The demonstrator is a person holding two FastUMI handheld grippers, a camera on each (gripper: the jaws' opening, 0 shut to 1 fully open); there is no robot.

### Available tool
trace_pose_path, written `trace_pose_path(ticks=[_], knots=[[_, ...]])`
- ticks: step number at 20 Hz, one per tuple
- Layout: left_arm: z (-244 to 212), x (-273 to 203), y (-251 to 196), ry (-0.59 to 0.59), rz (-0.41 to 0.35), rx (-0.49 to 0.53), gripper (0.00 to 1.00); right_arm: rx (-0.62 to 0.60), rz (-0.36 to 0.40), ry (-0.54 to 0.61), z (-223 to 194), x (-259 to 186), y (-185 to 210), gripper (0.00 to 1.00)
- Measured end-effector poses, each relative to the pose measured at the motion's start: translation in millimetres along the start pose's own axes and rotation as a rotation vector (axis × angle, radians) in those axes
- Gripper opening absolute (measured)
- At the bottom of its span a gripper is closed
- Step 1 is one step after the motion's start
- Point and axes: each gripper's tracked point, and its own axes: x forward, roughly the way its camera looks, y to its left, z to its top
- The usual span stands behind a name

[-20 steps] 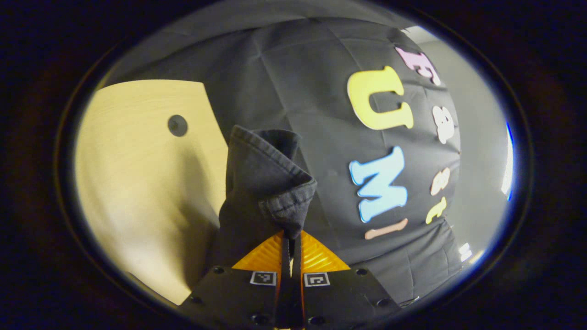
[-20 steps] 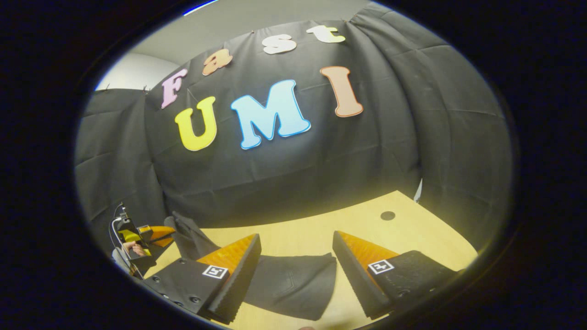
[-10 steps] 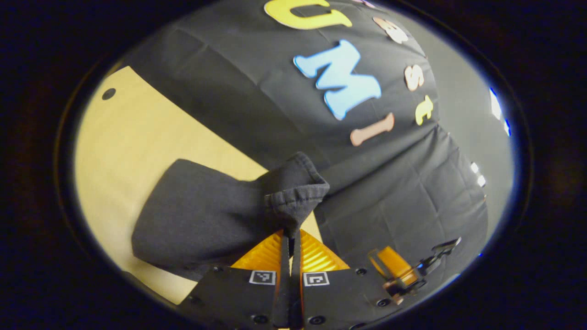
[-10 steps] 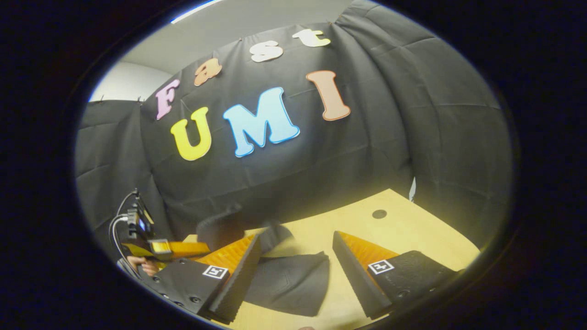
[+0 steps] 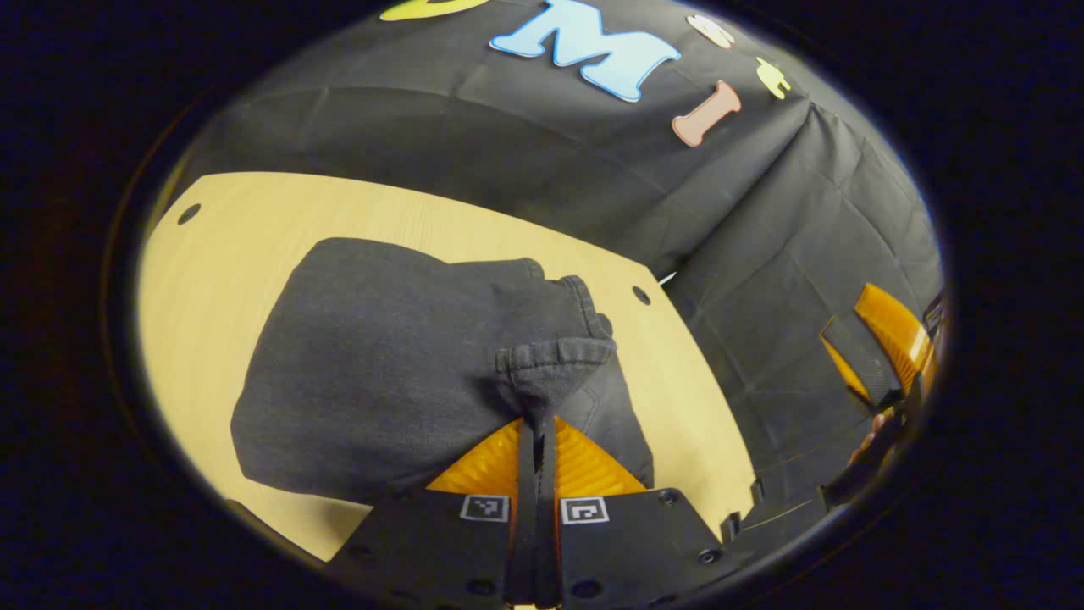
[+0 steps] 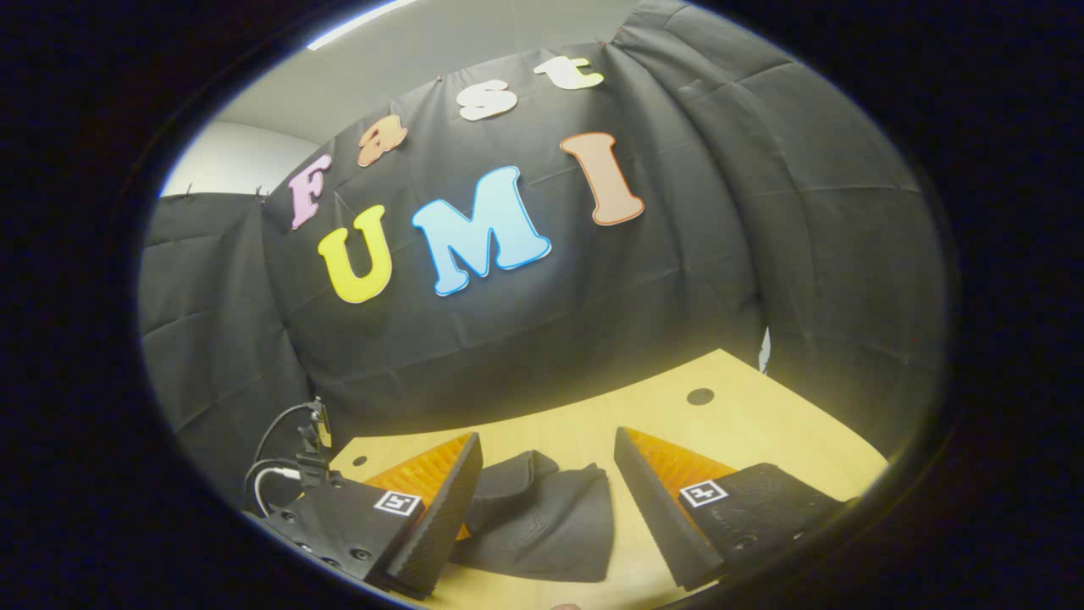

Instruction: Grasp the waist and the cuffs of the jeans and fold them to make the two legs overlap; first hold the waist and fold one-third of the jeans toward the cuffs, then hold the cuffs and fold the remaining one-third in the same direction to finish folding.

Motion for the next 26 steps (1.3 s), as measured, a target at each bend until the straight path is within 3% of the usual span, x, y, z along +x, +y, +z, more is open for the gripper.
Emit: trace_pose_path(ticks=[5,7,9,12,13,19,22,26], knots=[[-2.8,11.6,8.8,-0.03,0.078,0.027,0.08,-0.021,0.03,0.016,-4.3,3.0,-4.2,0.94],[-3.1,8.8,-2.7,-0.036,0.071,0.05,0.12,-0.022,0.052,0.016,0.0,3.1,-5.2,0.94],[1.3,3.3,-12.3,-0.064,0.087,0.084,0.28,-0.019,0.072,0.018,2.6,1.5,-8.6,0.94],[21.4,-22.0,-30.3,-0.171,0.14,0.141,0.97,-0.019,0.087,0.019,7.6,-3.2,-13.7,0.94],[30.2,-36.4,-37.5,-0.216,0.16,0.162,0.94,-0.024,0.087,0.009,11.8,-8.2,-14.6,0.94],[91.6,-146.1,-75.1,-0.533,0.285,0.3,1.0,-0.078,0.029,-0.113,42.1,-50.2,-26.1,0.94],[106.9,-186.5,-98.0,-0.669,0.308,0.318,1.0,-0.11,-0.006,-0.174,51.9,-74.5,-28.8,0.94],[107.7,-229.1,-111.8,-0.744,0.347,0.346,0.96,-0.147,-0.025,-0.209,50.6,-100.7,-27.9,0.94]])
